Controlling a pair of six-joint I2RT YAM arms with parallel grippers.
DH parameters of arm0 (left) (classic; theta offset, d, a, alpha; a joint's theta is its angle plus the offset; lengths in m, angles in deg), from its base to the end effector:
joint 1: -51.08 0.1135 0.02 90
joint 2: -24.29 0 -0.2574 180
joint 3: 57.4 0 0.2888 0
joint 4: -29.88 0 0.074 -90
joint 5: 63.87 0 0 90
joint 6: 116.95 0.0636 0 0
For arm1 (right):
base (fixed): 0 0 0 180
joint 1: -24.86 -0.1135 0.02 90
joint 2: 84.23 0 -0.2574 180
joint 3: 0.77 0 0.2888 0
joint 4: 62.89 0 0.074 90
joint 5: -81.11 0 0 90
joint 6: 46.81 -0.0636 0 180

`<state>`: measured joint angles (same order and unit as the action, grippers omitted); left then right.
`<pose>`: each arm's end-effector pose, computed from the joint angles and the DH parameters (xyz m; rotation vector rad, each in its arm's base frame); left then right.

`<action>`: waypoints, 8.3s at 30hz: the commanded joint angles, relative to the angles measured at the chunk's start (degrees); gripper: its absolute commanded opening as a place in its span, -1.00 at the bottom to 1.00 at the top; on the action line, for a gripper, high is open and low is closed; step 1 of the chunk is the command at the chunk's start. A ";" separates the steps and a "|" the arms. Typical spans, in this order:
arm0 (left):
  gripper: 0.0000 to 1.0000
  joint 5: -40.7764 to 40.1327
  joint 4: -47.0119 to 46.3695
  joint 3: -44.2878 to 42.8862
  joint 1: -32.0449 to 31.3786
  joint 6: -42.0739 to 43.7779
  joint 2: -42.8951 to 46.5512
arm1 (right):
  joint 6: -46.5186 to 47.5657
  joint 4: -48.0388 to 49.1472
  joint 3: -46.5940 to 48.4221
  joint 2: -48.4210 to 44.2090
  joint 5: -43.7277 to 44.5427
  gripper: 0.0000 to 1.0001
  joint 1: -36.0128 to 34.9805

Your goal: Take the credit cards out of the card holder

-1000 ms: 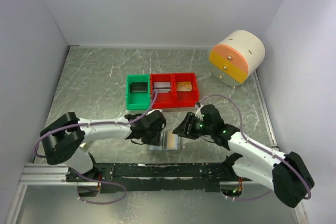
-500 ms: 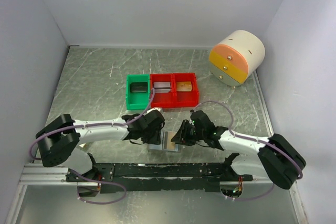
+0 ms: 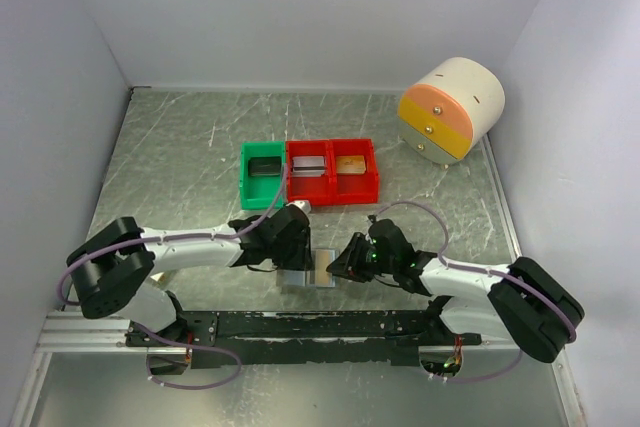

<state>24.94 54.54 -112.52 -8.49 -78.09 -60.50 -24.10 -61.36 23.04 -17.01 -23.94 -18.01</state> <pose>0.1672 -0.2820 0.1151 0.1885 2.6799 -0.6952 0.1580 0.1692 0.0620 0.4039 2.5986 1.1596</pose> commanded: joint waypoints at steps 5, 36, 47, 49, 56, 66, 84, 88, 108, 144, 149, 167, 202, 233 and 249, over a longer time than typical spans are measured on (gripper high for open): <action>-0.23 10.34 -11.66 6.03 3.53 -3.06 -2.36 | 2.14 -7.14 -1.29 1.99 2.69 -0.41 -0.22; -0.73 8.35 -6.19 5.50 4.20 -2.60 0.84 | 11.10 -18.83 14.93 7.87 2.14 -0.30 -0.57; -0.39 12.91 -11.60 5.57 4.20 -2.70 0.31 | 8.90 -13.75 10.97 6.70 -0.53 -0.49 -0.55; -0.39 12.55 -10.53 5.23 4.19 -3.55 -1.25 | 8.59 -13.23 10.42 6.70 -1.05 -0.50 -0.57; -0.16 9.42 -6.71 5.62 4.20 -5.11 -2.90 | 8.42 -13.05 9.47 6.34 -1.72 -0.50 -0.64; 0.09 4.20 -1.11 3.74 4.14 -4.41 -0.95 | 8.36 -12.79 9.52 6.78 -1.72 -0.50 -0.77; -0.86 13.74 -14.27 6.31 4.16 -3.71 1.10 | 8.67 -11.68 10.42 8.94 -2.55 -0.52 -2.08; -0.87 12.68 -12.63 6.48 4.19 -4.05 2.62 | 8.47 -12.46 10.65 9.41 -1.64 -0.52 -2.20; -0.86 7.62 -5.89 7.36 4.18 -4.45 6.26 | 8.09 -17.98 11.47 3.77 3.81 -0.63 -2.15; -0.86 5.36 -1.97 8.45 4.25 -4.49 9.54 | 6.71 -11.18 9.98 10.51 1.15 -0.55 -2.66; -0.86 5.67 -1.90 9.10 4.38 -4.67 9.83 | 7.27 -11.27 10.79 9.74 0.75 -0.56 -2.66; -0.86 7.46 -5.90 10.99 4.51 -5.00 5.87 | 6.93 -10.75 16.47 11.66 -0.02 -0.45 -6.28; -0.47 8.33 -6.76 12.95 4.55 -3.94 8.27 | -2.03 3.33 11.95 8.29 -4.14 -0.41 -6.53; -0.82 1.09 3.53 12.33 4.44 -5.73 11.89 | -5.84 13.18 12.22 14.55 -9.82 -0.43 -6.62; -0.63 -3.82 11.59 9.69 4.46 -6.10 19.64 | -6.08 15.13 14.01 17.22 -10.63 -0.43 -7.38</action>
<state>24.31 62.32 -100.24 -3.84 -83.99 -42.95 -30.09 -48.07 35.56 -0.12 -34.21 -24.79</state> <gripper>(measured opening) 0.188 0.288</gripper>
